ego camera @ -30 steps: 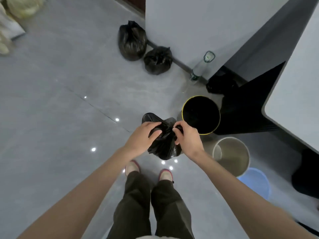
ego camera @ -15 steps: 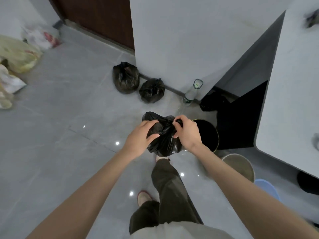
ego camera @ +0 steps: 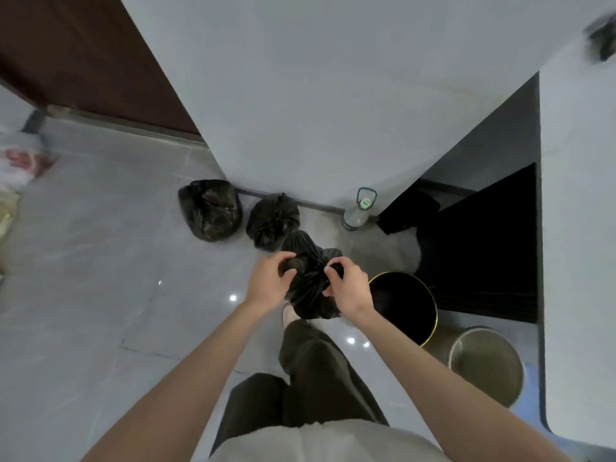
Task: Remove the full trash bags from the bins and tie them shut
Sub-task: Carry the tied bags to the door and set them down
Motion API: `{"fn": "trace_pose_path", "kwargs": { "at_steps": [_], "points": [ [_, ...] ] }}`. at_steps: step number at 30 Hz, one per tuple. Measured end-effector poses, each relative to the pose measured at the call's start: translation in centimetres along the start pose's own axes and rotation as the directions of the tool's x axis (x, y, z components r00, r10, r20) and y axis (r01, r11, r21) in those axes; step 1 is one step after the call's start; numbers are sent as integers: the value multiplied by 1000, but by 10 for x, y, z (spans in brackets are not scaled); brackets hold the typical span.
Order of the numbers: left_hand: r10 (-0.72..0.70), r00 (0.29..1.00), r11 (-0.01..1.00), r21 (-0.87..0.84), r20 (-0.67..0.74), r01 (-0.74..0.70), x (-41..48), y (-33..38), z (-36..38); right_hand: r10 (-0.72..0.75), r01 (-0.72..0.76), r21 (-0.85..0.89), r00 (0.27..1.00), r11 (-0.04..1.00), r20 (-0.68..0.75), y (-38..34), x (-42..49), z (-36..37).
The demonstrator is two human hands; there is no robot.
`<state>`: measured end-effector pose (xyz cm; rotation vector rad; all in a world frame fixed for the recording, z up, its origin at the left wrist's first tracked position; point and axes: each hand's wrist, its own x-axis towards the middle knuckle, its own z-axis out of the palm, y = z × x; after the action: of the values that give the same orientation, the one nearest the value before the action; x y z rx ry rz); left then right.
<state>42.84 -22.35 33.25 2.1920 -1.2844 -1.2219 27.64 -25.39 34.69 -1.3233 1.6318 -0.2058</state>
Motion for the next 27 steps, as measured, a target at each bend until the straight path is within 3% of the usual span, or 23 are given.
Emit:
{"fn": "trace_pose_path", "kwargs": {
  "at_steps": [7, 16, 27],
  "points": [
    [-119, 988, 982, -137, 95, 131, 91, 1, 0, 130, -122, 133, 990, 984, -53, -14, 79, 12],
    [-24, 974, 997, -71, 224, 41, 198, -24, 20, 292, -244, 242, 938, 939, -185, 2, 166, 48],
    [-29, 940, 989, -129, 340, 77, 317, -83, 93, 362, -266, 367, 905, 891, -222, 72, 274, 99]
  ]
}}
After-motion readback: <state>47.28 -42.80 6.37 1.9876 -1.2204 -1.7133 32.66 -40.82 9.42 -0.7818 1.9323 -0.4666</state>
